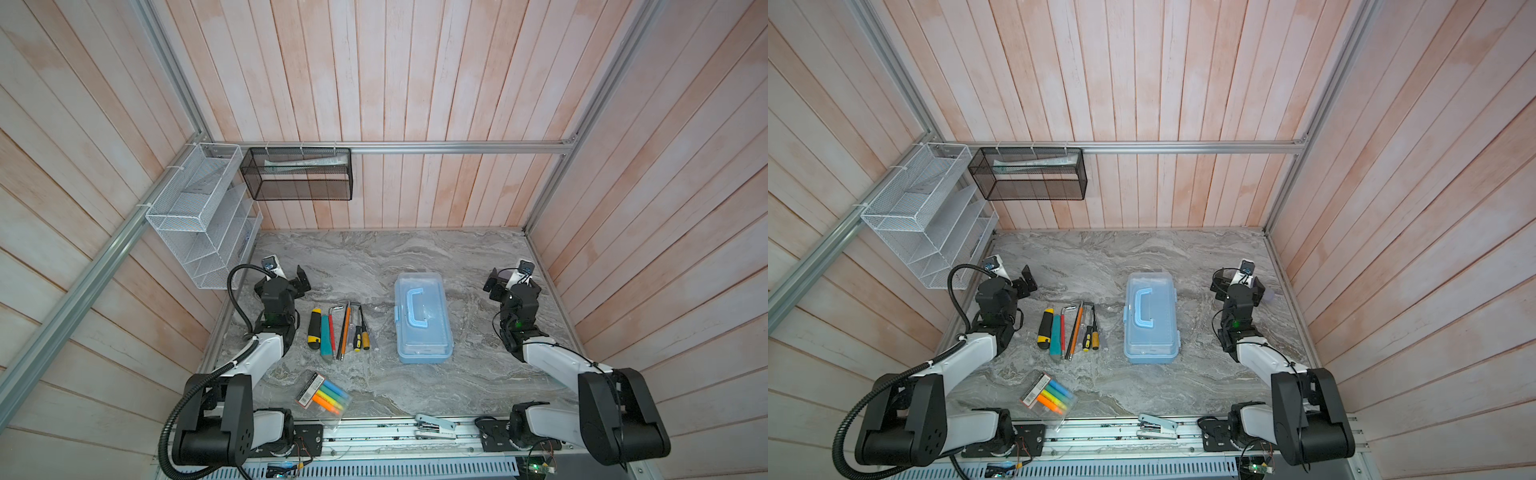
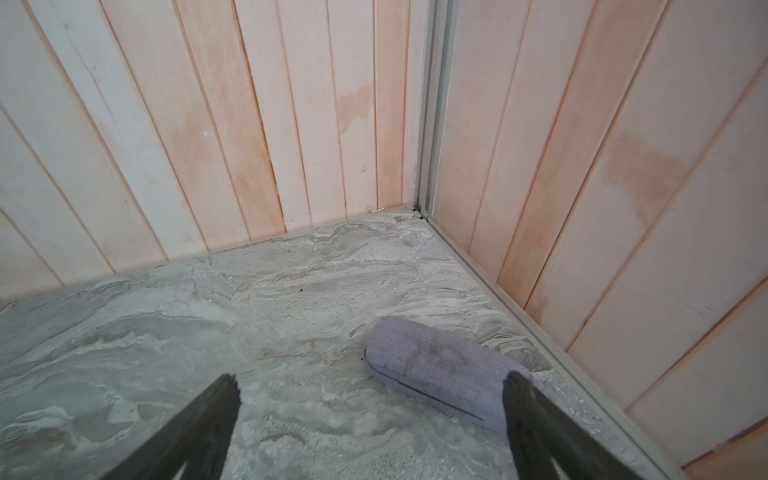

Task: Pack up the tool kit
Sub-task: 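Reach both grippers toward the blue tool box's clear lid from either side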

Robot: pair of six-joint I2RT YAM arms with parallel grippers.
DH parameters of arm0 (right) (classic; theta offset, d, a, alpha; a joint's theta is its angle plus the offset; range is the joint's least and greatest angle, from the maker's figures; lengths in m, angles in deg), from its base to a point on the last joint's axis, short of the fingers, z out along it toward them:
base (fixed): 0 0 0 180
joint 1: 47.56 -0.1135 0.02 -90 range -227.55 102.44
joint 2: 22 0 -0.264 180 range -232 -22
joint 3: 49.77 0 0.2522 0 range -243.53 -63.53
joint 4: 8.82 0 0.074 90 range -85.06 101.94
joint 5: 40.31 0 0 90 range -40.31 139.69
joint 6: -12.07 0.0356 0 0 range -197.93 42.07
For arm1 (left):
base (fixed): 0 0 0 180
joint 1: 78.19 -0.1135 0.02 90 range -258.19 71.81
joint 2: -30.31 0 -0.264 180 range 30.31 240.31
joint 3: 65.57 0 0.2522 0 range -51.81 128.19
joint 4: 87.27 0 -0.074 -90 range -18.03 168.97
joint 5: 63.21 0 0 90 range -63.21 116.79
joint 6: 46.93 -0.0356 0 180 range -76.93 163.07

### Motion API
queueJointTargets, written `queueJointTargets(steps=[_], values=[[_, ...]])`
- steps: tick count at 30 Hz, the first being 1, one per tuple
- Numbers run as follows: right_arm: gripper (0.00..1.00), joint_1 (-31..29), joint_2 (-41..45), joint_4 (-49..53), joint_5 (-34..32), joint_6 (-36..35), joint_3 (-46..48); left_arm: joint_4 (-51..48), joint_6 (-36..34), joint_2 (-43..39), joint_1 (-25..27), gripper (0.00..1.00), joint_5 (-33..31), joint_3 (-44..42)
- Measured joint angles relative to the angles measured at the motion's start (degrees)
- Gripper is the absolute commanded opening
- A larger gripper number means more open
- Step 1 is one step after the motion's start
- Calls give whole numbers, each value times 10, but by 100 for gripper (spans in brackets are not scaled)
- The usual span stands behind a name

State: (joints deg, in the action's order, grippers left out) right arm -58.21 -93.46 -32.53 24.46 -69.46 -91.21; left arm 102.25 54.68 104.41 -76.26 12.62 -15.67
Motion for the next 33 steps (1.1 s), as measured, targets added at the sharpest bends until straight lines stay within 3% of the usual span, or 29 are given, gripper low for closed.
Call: queueJointTargets(steps=[6,11,21,33], values=[[98,-98,57,166,-30,54,-70,-125,53,-44,19,100,100,52],[92,-152,87,299,-4,119,-145,-212,86,-44,59,100,180,66],[84,-227,9,457,156,187,-309,-271,131,-38,131,96,319,66],[69,-231,-97,559,344,207,-371,-210,201,33,226,86,367,52]])
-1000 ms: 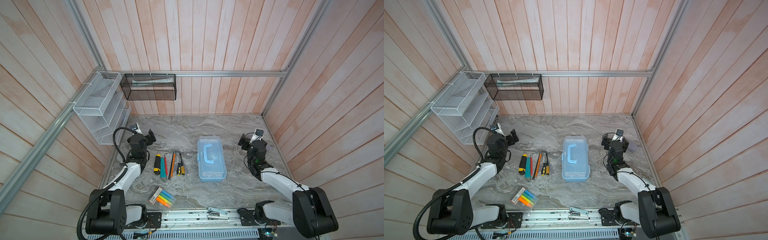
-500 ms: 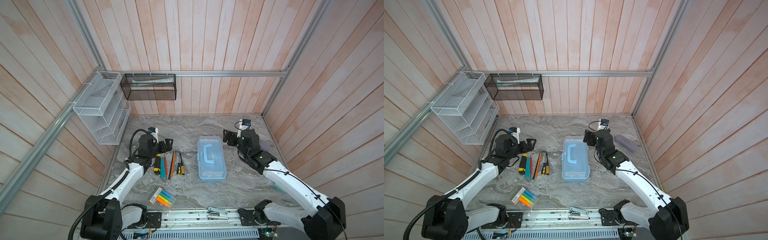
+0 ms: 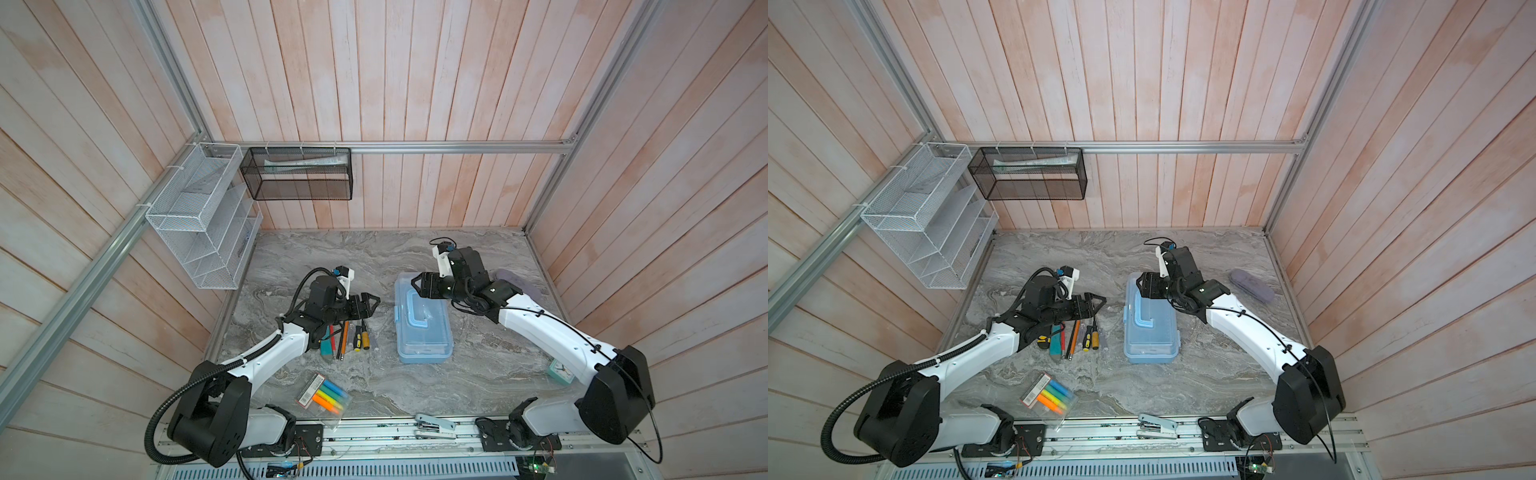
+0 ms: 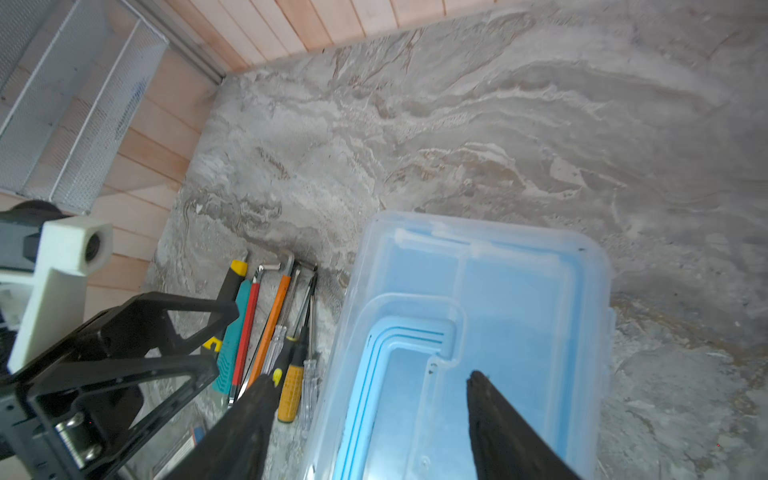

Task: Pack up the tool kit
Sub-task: 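Reach both grippers toward the blue tool box's clear lid from either side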

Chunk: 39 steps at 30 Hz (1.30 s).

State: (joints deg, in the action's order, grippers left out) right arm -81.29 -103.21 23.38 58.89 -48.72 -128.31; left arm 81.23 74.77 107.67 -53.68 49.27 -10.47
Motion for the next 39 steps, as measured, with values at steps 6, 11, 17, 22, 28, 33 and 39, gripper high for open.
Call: queueJointTargets(steps=[6,11,17,22,28,33,39], values=[[61,0,-25,34,63,5,-17,26,20,17,9,83,3,-12],[59,0,-44,67,103,9,-22,51,31,38,24,82,5,-12],[53,0,-50,106,130,24,-33,72,41,67,40,82,6,-12],[50,0,-66,131,142,37,-47,94,47,89,47,81,9,-12],[50,0,-100,146,158,39,-59,109,50,94,48,81,10,-12],[50,2,-111,145,182,43,-62,125,51,103,50,80,13,-12],[50,31,-109,97,250,60,-27,144,59,142,61,80,26,-11]])
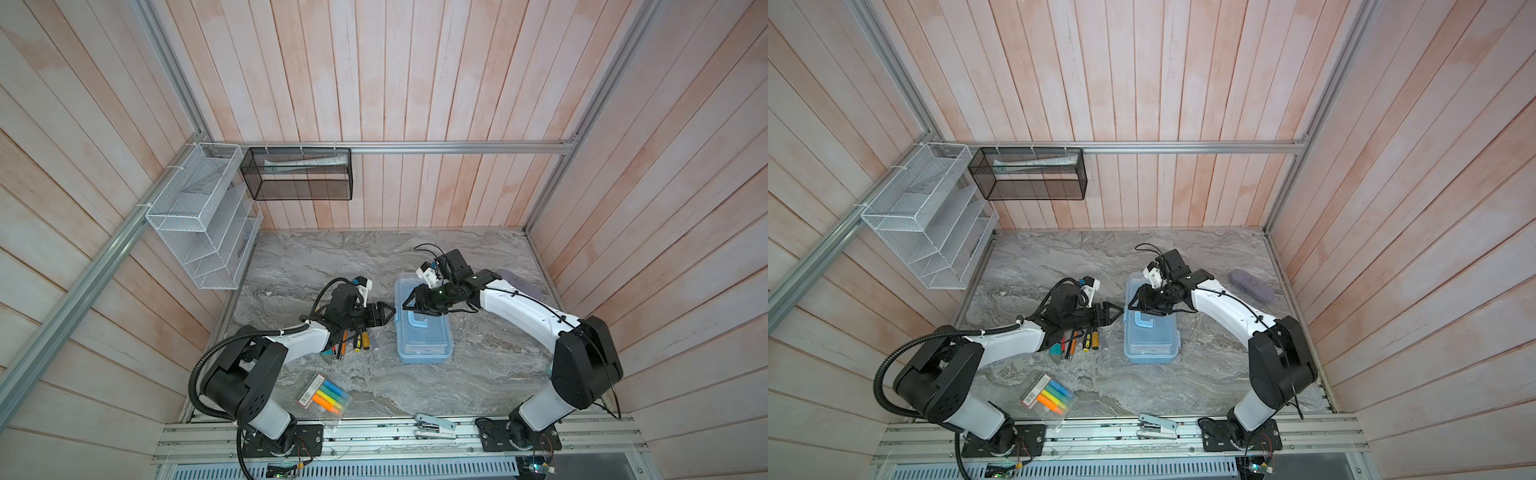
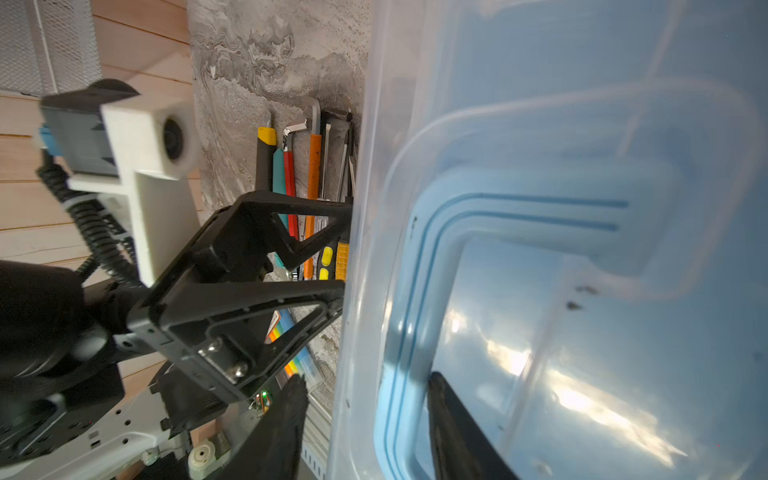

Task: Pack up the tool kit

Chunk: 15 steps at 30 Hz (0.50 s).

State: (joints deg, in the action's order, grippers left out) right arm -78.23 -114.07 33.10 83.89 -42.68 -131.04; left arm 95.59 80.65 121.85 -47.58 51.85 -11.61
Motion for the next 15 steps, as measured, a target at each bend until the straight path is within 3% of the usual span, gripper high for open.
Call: queueJointTargets(steps=[9,15], values=[[48,28,3,-120,118,35,67,20,8,36,8,80,0,11],[42,31,-5,-155,149,47,78,20,8,48,8,79,-9,28]])
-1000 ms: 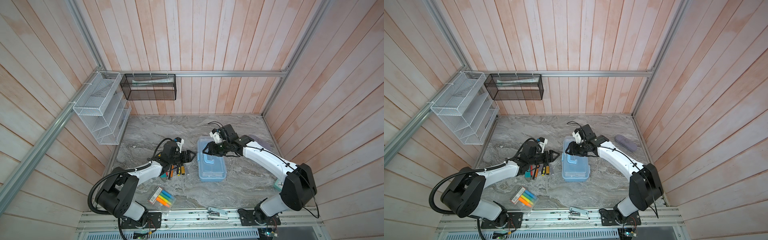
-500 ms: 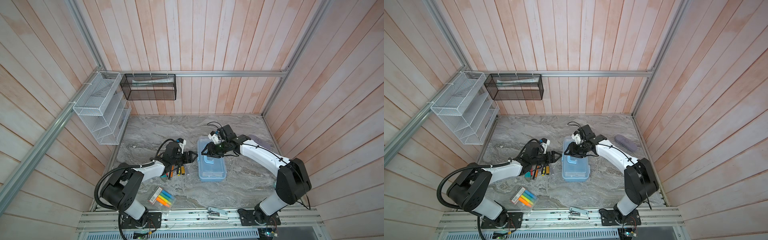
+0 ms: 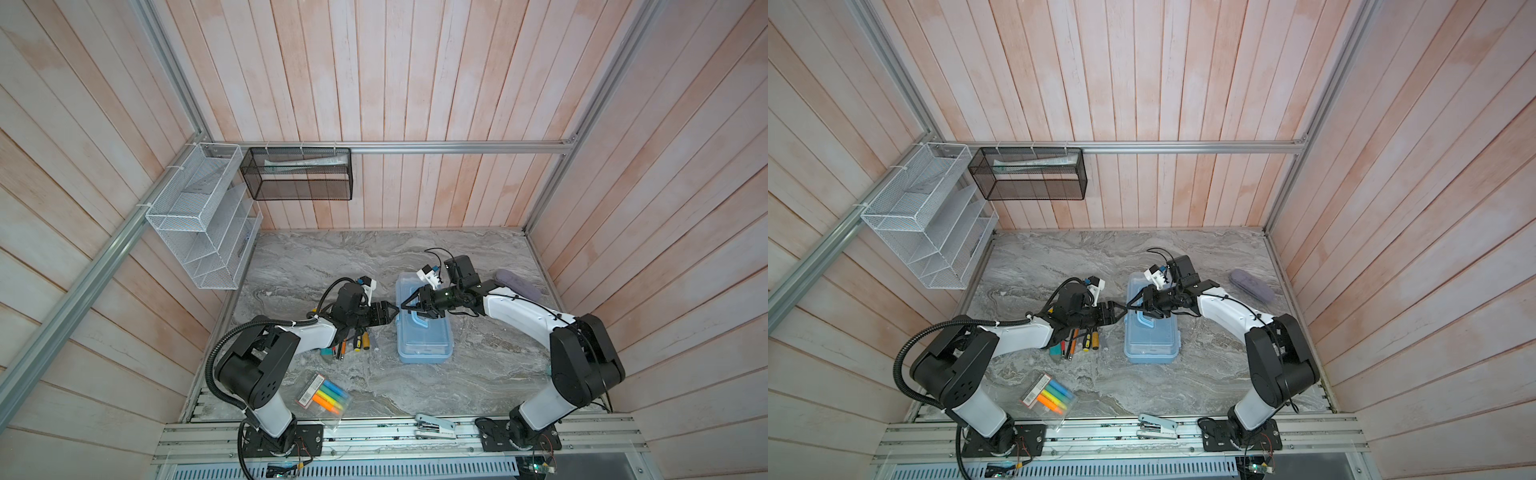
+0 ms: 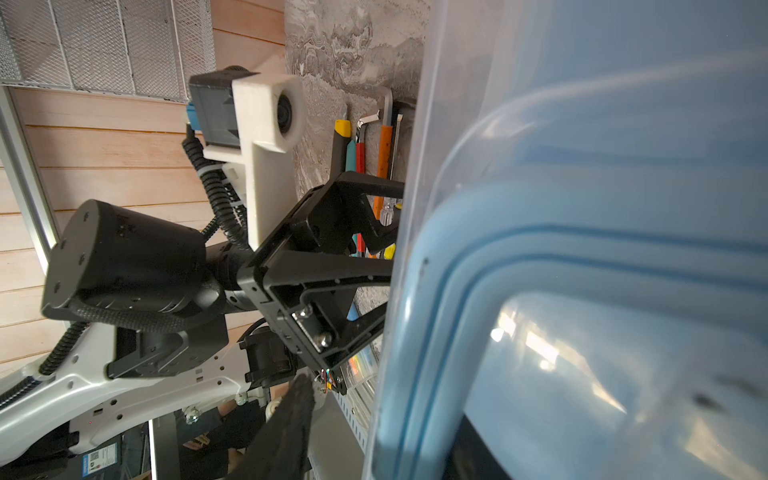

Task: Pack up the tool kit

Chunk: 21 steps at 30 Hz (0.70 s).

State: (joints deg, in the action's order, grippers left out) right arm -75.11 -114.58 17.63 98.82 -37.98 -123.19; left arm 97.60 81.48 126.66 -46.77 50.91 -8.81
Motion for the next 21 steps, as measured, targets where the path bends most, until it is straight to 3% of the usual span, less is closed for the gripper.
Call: queueJointTargets(steps=[6,10,16,21], values=[[10,10,-6,-34,16,13,22,-23,-9,0,0,79,-9,16],[0,16,-5,-45,32,24,25,-33,-13,-1,-4,80,-7,25],[0,31,-5,-93,51,38,30,-4,6,-37,-48,80,44,15],[0,59,-11,-286,103,125,71,30,22,-65,-79,80,78,11]])
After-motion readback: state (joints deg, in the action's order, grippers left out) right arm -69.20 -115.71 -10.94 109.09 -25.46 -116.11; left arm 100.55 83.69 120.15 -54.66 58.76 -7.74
